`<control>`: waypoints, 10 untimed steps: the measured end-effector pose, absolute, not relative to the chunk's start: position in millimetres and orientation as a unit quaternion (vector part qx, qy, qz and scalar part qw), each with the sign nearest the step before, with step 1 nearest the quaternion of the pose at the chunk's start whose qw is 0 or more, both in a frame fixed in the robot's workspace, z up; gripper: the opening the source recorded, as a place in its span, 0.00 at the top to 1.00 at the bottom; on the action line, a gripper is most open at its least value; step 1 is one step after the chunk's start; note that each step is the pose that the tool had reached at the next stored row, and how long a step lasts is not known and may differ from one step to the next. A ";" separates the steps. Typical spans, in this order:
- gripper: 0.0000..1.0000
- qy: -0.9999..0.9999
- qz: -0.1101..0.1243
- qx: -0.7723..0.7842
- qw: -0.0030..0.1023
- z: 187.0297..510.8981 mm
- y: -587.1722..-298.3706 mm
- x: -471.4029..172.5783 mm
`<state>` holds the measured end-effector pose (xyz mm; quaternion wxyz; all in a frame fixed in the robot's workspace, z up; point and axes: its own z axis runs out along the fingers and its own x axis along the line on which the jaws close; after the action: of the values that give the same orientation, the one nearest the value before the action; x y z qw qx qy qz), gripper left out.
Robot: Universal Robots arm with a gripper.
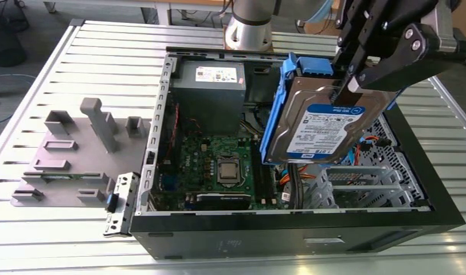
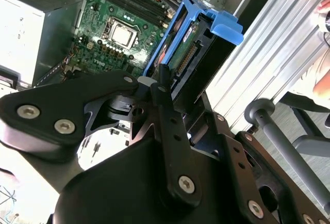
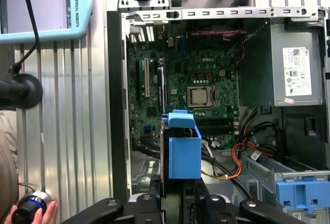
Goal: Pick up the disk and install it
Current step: 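Pick up the disk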
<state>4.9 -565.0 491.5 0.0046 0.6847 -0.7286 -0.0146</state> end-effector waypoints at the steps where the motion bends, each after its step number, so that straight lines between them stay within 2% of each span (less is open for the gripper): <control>1: 0.65 -0.729 -0.015 0.685 0.005 491.5 -565.0 6.4; 10: 0.65 -0.729 -0.015 0.685 0.004 491.1 -565.0 20.8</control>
<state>20.8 -565.0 491.1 0.0043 0.6848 -0.7286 -0.0150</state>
